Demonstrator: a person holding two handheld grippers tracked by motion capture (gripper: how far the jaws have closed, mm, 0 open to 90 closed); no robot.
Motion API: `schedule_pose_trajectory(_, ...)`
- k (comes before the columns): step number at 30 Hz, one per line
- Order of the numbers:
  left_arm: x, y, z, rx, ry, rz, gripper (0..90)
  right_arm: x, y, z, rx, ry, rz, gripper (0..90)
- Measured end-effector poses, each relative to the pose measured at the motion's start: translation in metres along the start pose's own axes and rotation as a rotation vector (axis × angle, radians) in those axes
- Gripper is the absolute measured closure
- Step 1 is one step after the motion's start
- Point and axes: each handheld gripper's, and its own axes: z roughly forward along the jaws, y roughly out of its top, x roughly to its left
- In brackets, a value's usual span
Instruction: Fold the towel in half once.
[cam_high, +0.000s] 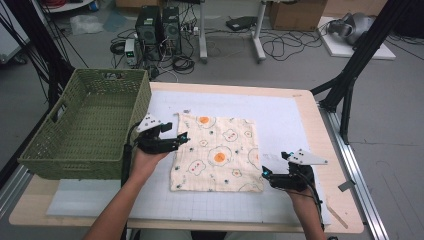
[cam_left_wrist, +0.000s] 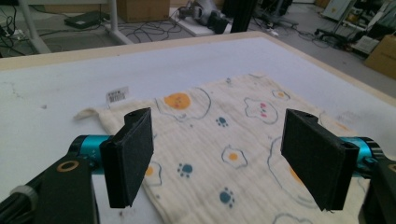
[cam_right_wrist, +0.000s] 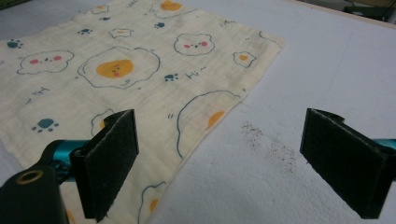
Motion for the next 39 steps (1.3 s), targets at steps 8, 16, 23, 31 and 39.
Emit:
schedule_pose_trajectory(8, 0.016, 0.012, 0.033, 0.056, 0.039, -0.008, 21.1, -0.002, -0.001, -0.004, -0.013, -0.002, 0.018, 10.7)
schedule_pose_trajectory(16, 0.032, 0.022, 0.059, 0.141, 0.026, -0.032, 27.8, -0.004, -0.002, -0.004, -0.013, 0.007, 0.040, 10.7)
schedule_pose_trajectory(23, 0.039, 0.018, 0.070, 0.148, 0.087, -0.029, 32.8, -0.001, -0.002, 0.002, 0.022, 0.010, 0.030, 10.7)
schedule_pose_trajectory(31, 0.048, 0.006, 0.083, 0.231, 0.213, 0.007, 39.0, -0.002, -0.003, 0.007, 0.042, 0.010, 0.036, 10.7)
schedule_pose_trajectory(39, 0.052, -0.008, 0.099, 0.299, 0.286, 0.040, 41.4, -0.003, -0.004, 0.013, 0.061, 0.006, 0.037, 10.7)
